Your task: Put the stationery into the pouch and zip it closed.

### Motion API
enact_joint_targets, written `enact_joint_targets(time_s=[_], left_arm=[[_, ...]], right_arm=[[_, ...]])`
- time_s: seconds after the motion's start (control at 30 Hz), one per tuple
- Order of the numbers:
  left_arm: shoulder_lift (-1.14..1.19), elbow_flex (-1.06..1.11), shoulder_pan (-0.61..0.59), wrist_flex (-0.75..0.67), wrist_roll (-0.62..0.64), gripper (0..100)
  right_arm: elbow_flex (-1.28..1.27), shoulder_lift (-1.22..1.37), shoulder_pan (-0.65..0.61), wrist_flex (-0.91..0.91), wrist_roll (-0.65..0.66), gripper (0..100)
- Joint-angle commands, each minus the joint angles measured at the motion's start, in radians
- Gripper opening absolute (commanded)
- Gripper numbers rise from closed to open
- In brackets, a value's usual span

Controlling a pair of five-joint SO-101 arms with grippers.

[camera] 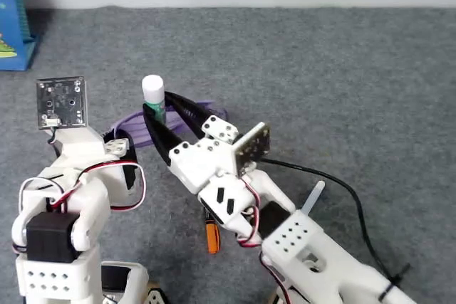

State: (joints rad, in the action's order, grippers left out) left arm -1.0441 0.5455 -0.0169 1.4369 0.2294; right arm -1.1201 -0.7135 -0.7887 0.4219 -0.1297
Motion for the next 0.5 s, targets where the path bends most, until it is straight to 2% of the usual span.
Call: enact_joint_targets(time_s=[0.0,0.13,0.2,0.4,0.47], left_arm=[[0.005,-0.015,0.002,0.002,0.014,1],[0.005,-0.015,0.002,0.002,0.014,1],[0.005,-0.015,0.002,0.002,0.014,1],[0.005,-0.015,0.002,0.002,0.014,1],[0.005,-0.015,0.002,0.003,0.014,1]], right_arm=[[0.005,0.044,0.015,0.05,0.002,3.3],[0.005,0.048,0.015,0.048,0.003,17.3],[0.005,0.047,0.015,0.048,0.02,21.0],[0.005,-0.005,0.015,0.03,0.052,18.0],[0.026,-0.058,0.022,-0.085,0.046,16.9]])
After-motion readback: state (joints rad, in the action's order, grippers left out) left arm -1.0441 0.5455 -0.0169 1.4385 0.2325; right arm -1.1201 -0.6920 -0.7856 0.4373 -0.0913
